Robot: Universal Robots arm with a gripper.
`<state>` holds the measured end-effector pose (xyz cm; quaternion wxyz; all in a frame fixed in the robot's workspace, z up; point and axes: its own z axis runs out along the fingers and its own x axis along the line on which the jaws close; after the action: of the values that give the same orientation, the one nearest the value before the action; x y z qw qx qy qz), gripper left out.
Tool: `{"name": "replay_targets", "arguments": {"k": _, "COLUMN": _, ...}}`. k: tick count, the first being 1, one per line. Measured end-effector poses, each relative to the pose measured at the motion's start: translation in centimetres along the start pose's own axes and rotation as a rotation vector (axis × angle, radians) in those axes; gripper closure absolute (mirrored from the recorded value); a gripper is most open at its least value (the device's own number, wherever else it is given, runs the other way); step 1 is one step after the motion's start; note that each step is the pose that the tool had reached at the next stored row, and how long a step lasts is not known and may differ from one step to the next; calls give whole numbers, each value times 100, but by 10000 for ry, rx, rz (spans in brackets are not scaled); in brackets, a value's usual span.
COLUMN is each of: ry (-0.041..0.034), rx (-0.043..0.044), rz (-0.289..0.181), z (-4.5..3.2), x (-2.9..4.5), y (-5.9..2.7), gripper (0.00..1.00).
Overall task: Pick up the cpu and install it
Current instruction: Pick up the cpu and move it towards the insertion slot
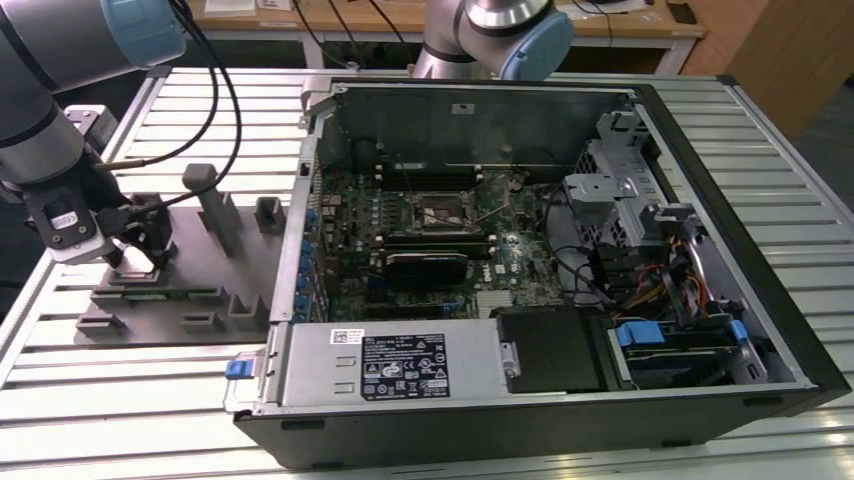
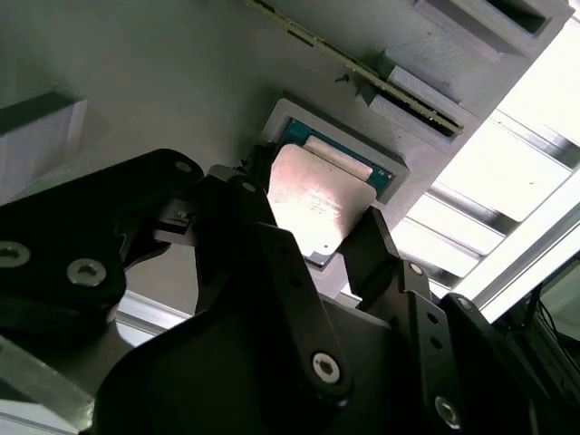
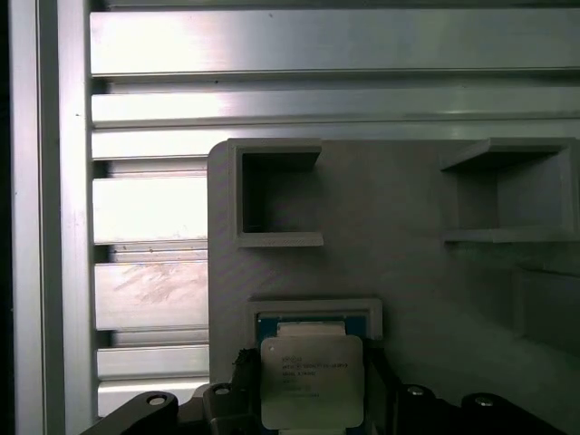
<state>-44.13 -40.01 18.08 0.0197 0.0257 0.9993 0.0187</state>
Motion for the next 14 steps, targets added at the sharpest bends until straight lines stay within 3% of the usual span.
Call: {"name": "replay_targets", "arguments": {"k": 14, "ry": -3, "rx": -3, "rz": 0, "z": -7, "x": -1, "y": 1, "gripper": 45}}
